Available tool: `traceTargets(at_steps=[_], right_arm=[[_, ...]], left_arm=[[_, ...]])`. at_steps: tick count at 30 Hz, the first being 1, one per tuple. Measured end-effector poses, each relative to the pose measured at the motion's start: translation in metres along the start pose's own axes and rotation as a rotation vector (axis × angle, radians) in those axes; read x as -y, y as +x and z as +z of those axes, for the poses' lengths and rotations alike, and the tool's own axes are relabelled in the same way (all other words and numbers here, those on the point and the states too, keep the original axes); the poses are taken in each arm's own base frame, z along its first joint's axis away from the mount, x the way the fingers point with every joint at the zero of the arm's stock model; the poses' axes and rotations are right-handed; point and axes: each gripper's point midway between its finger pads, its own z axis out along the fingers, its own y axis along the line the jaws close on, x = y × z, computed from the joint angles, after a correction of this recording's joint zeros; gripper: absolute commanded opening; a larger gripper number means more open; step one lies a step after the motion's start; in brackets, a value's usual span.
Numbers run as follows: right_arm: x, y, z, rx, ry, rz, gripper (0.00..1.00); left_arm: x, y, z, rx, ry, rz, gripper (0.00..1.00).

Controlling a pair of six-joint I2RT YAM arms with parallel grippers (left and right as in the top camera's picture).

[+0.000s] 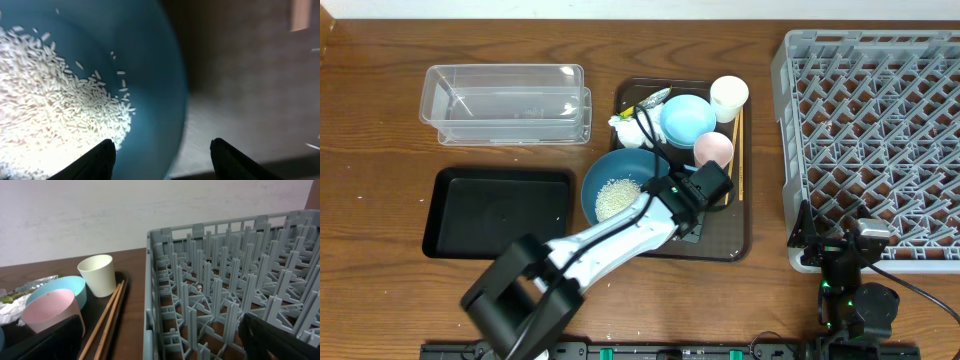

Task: Sort waste into correct bins and load items into the dishwasher rack
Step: 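Grasp the blue plate rim with the left gripper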

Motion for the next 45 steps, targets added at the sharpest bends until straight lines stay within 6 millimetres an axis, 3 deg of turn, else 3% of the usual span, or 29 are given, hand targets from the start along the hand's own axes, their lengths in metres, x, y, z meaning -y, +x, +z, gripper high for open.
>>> traceTargets(at_steps=[3,9,14,25,36,45], right_arm=[[0.000,0.000,0.000,0.000,0.000,0.000,0.99],[0.000,0.000,0.000,0.000,0.000,0.000,0.99],[0.000,0.000,0.000,0.000,0.000,0.000,0.99],[0.000,0.000,0.000,0.000,0.000,0.000,0.99],[0.000,0.000,0.000,0.000,0.000,0.000,0.99],[0.000,0.000,0.000,0.000,0.000,0.000,0.99]], left_arm=[[-0.004,0.005,0.015,-0.025,-0.036,0.006,0.63],[-0.010,0.010,0.031,-0.047,-0.084,0.015,0.48],[-0.011,0.007,0.032,-0.035,-0.093,0.022,0.27],[-0.022,0.003,0.029,-0.012,-0.158,0.042,0.07],[-0.026,-0.001,-0.005,0.010,-0.143,0.030,0.06],[-0.017,-0.020,-0.081,0.173,0.023,-0.012,0.06]])
